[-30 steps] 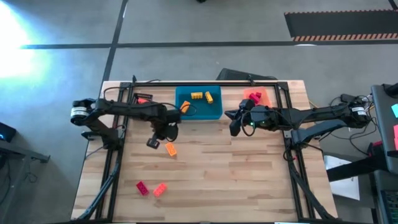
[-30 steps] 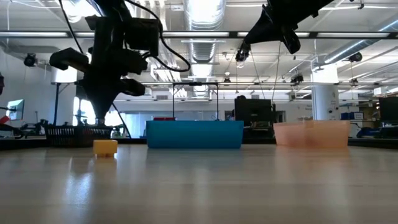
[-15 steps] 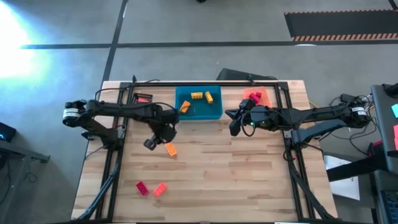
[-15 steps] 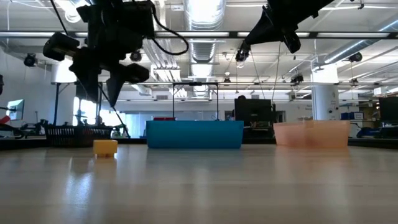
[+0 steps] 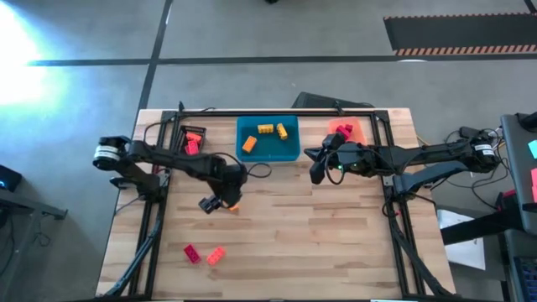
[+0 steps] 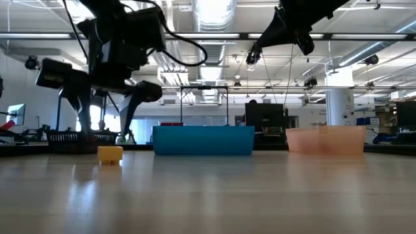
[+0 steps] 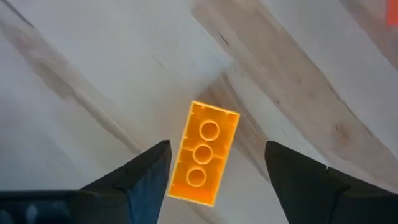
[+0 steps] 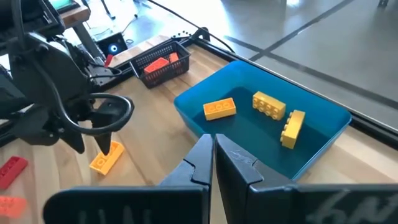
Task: Sort & place blocks by color
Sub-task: Put the yellow game piece into the blue bin
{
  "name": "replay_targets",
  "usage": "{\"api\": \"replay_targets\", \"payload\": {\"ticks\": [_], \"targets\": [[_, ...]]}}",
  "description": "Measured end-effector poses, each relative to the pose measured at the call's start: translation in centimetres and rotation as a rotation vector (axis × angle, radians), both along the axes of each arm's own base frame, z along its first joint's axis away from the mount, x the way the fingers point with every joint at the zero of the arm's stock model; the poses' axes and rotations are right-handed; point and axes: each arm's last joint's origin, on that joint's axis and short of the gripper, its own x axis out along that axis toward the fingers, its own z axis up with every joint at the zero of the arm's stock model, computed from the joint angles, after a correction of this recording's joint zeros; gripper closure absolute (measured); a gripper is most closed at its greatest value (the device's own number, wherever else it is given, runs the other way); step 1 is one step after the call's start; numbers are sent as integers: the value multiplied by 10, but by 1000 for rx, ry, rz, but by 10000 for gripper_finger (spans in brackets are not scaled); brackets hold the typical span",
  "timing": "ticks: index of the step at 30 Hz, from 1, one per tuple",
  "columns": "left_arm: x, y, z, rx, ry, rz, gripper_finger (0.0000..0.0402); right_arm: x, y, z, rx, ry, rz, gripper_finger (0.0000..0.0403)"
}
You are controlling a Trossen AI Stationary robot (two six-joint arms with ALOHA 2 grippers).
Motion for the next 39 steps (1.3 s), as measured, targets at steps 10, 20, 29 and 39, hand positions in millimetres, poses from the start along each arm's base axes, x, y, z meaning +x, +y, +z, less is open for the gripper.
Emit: {"api": "replay_targets", "payload": {"ticks": [10, 20, 29, 39], "targets": [[-5, 2, -20, 49, -16, 10, 158, -1, 0, -2, -12, 29, 6, 394], [-1, 4, -32, 125, -77, 53, 166, -1, 0, -2, -24, 38, 13, 394], [-1, 4, -34, 127, -68, 96, 270, -1, 0, -2, -19, 35, 11, 394], [9, 11, 13, 176, -263, 431, 288, 2, 2, 8, -39, -2, 105, 394]]}}
